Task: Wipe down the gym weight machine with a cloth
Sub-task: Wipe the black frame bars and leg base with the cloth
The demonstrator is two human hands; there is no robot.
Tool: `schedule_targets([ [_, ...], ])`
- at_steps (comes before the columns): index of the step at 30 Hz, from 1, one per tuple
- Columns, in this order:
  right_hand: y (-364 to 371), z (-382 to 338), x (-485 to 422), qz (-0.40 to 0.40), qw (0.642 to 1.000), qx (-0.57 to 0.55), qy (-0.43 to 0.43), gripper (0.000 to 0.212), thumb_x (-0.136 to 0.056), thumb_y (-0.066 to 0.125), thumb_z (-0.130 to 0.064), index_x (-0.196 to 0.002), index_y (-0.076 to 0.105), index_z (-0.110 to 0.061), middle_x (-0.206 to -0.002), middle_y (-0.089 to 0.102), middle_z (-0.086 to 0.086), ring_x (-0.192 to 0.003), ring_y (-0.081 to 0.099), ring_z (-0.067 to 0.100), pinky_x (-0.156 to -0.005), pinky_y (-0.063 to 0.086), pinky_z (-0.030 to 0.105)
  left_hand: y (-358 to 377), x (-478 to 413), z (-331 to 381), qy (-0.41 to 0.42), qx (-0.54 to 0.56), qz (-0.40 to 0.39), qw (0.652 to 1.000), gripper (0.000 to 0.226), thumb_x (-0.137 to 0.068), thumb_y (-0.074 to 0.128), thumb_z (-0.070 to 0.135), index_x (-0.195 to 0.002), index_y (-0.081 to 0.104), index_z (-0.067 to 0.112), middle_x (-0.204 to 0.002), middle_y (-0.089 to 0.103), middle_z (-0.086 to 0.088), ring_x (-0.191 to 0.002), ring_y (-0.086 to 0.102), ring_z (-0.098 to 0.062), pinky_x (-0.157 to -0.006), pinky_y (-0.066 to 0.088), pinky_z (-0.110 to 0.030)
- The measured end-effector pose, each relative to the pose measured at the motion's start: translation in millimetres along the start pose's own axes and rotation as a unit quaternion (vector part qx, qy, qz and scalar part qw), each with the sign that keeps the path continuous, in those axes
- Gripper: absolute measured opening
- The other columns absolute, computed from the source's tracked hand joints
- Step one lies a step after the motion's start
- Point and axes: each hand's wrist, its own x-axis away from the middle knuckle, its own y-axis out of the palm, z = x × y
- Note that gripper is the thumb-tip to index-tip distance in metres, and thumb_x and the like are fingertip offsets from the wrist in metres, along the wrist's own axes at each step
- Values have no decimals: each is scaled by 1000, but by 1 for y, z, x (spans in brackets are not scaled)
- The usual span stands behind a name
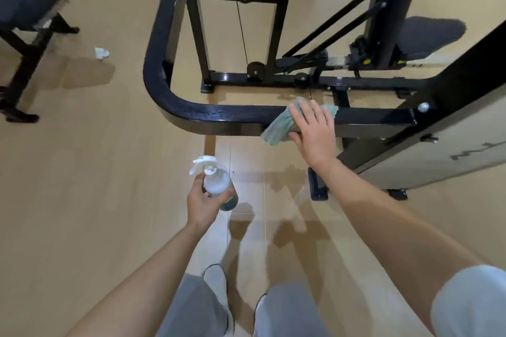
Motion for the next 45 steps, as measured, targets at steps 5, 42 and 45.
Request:
schedule_targets([
  [5, 21, 43, 21, 99, 994, 39, 17, 74, -87, 69, -40, -152, 39, -23, -155, 44, 6, -144, 37, 31, -121, 22, 51, 70, -46, -72, 27, -40, -86, 995, 67, -67, 94, 32, -124, 60, 29, -112, 70, 7, -104, 68, -15, -90, 59, -37],
  [42, 396, 35, 318, -79, 823, -341, 448, 35, -77, 53, 10, -80, 64, -23, -79, 63, -8, -84, 61, 17, -75, 43, 23, 277, -192, -406, 89, -225, -286, 927, 55, -74, 89, 21, -119, 59, 29, -106, 68, 6, -101, 67, -21, -75, 50, -25],
  [45, 399, 38, 325, -75, 807, -356, 465, 32, -77, 53, 11, -83, 67, -18, -83, 66, -2, -84, 61, 16, -76, 42, 21, 278, -193, -415, 62, -218, -274, 935, 64, -75, 89, 22, -130, 55, 26, -111, 67, 7, -106, 66, -20, -75, 49, -21],
])
